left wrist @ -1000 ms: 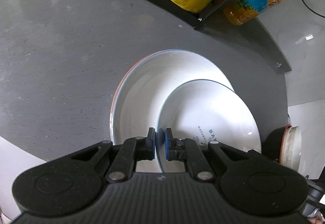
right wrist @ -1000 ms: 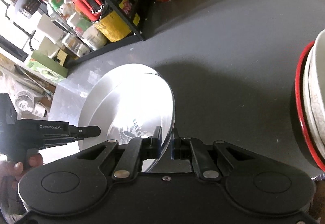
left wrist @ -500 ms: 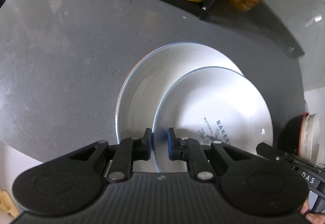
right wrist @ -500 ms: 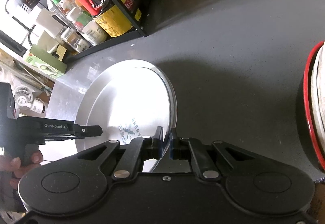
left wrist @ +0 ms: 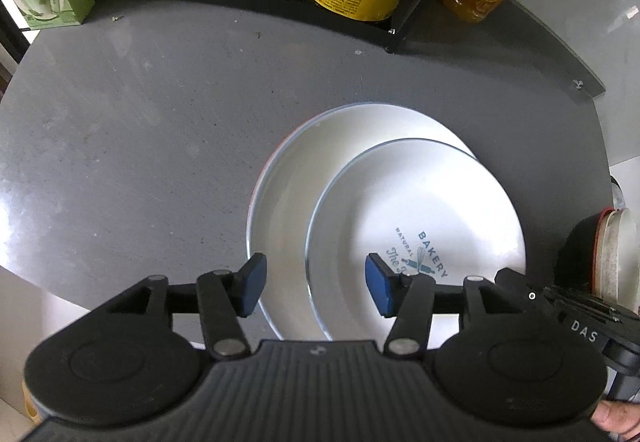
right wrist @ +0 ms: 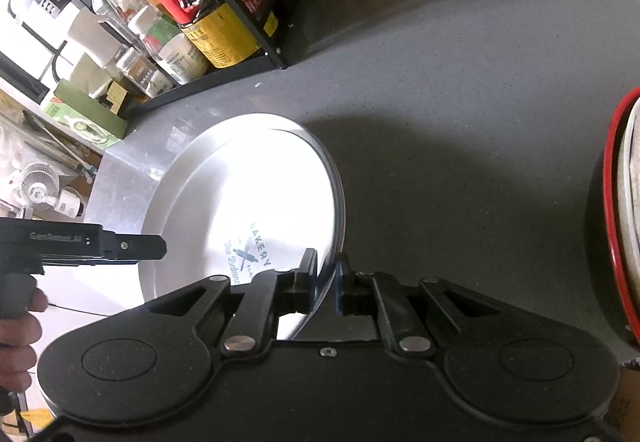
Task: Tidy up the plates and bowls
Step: 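Lower the 'BAKERY' plate onto the 'Sweet' plate and open both grippers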
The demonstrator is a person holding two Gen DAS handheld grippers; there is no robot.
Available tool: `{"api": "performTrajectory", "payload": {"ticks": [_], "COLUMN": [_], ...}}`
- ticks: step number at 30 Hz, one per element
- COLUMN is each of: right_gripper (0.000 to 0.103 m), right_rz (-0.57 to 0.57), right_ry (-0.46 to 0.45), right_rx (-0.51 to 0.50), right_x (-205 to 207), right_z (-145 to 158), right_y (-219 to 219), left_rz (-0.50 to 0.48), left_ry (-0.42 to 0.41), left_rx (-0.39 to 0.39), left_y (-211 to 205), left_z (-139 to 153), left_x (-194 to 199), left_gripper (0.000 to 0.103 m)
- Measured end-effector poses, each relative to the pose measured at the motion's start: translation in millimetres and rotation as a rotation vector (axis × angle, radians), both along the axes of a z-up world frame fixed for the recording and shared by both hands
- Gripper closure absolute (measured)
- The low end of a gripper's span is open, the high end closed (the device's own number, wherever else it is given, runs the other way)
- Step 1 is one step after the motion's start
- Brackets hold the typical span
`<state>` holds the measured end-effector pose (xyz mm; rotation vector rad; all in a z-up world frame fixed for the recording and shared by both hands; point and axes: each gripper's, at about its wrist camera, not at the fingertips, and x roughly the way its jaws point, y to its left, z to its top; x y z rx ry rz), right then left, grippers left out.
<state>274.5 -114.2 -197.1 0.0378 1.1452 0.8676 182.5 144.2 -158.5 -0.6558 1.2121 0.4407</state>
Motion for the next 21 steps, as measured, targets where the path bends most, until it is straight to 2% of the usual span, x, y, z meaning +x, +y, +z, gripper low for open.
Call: {"api": "performTrajectory", "payload": {"ticks": [5,8,11,13,16,21], "right_gripper": [0.090,0.084,0.077,0.071,0.063,0.061], "right_rz": [0.013,0.008,-0.001,-0.004,-0.010,-0.015], "right_ry": [-0.011,-0.001,0.002,-0.002,0.006,0.012], "right_rx": [-0.020,-0.029,-0.034,-0.040,-0.047,-0.050], "right_x": [-4.6,-4.6,-5.1,-4.7,-2.3,-0.1], "right_z": [-5.0,-8.9,-11.8,-12.9,-15.1,-15.9], "right_y": [6.2,8.3,9.1,9.9,10.1,10.2], "left_rz": [-0.001,0.009,0.019,0.027,0.053,0.066], "left_ry": [-0.017,-0.011,0.012,0.017,0.048,0.064], "left_rx": [0.006,0.010,0.064,0.074,0.052,0.066], "left_y": [-1.4,-1.4,-0.9,2.3,10.4,14.3], "left_z": [-0.5,-0.6,4.1,3.5,-8.6,-22.0], "left_x": [-1.2,0.3,-1.0,-4.0,-5.3,-6.2], "left_gripper": [0.049,0.049,0.049,0.048,0.048,0.048]}}
